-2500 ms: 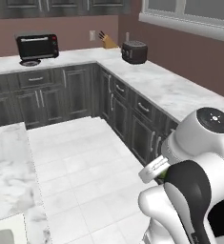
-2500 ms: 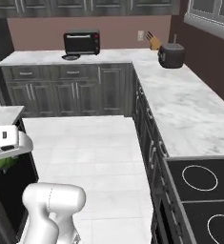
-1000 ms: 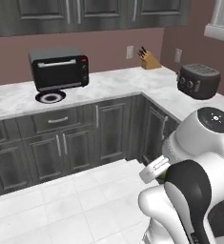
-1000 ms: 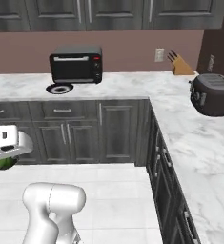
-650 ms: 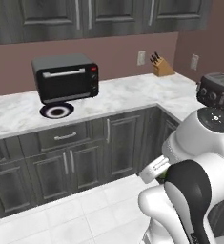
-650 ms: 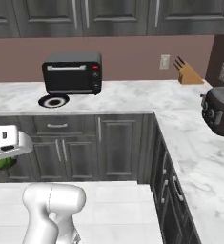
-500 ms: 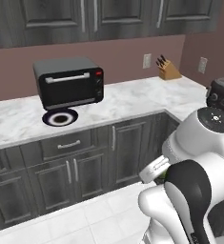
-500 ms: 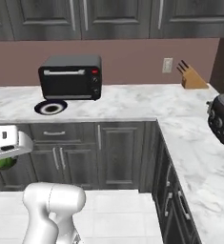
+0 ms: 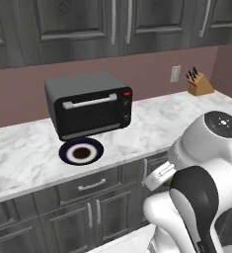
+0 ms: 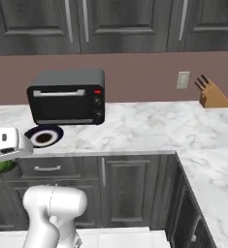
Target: Pick avocado from the fridge and place it on the plate on the counter.
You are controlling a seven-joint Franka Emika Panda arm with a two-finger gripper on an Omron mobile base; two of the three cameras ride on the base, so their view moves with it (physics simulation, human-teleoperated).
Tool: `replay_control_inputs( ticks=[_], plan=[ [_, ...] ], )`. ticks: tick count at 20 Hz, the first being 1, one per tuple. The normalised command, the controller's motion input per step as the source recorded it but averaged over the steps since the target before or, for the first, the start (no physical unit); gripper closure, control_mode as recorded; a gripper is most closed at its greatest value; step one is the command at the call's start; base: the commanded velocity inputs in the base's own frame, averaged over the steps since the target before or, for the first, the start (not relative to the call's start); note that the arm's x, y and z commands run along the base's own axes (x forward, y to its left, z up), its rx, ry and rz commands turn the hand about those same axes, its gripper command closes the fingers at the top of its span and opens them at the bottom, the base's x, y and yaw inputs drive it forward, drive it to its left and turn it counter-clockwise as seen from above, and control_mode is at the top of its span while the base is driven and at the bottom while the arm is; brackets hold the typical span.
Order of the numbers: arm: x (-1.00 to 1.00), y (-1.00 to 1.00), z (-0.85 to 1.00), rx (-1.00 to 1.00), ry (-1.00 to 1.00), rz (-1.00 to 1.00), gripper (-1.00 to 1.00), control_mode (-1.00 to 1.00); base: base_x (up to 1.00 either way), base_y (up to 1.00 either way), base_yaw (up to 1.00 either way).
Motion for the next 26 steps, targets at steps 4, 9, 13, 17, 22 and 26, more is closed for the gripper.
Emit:
replay_control_inputs(
  ticks=[4,9,13,17,22,26],
  plan=[
    [0.00,0.00,0.00,0.00,0.00,0.00,1.00,1.00,0.91,0.33,-0.01],
    [0.00,0.00,0.00,0.00,0.00,0.00,1.00,1.00,0.67,0.31,0.00],
    [0.00,0.00,0.00,0.00,0.00,0.00,1.00,1.00,0.26,0.41,0.00],
    [0.13,0.55,-0.01,0.02,0.01,-0.04,1.00,-1.00,0.00,0.00,0.00],
    [0.45,0.67,-0.04,0.05,0.02,-0.08,1.00,-1.00,0.00,0.00,0.00],
    [0.29,0.15,-0.05,0.04,0.07,-0.03,1.00,-1.00,0.00,0.00,0.00]
  ],
)
